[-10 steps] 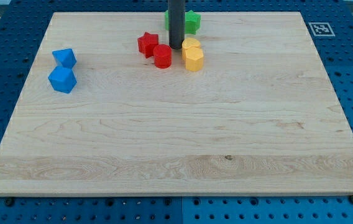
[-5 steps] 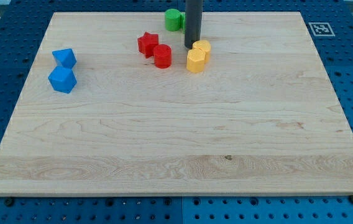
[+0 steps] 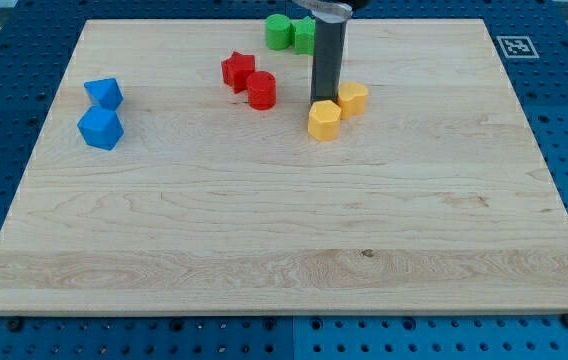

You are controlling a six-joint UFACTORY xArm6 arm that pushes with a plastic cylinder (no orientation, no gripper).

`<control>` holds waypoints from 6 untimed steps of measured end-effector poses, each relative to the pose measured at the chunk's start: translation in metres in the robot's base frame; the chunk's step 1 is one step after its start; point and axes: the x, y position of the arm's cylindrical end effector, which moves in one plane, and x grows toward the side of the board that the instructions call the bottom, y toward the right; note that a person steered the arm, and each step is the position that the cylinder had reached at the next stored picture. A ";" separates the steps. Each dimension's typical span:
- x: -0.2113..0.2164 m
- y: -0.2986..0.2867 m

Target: Move the yellow blocks to the center of the board

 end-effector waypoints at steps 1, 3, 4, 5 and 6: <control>-0.008 0.000; -0.045 0.027; -0.034 0.070; -0.026 0.067; -0.019 0.036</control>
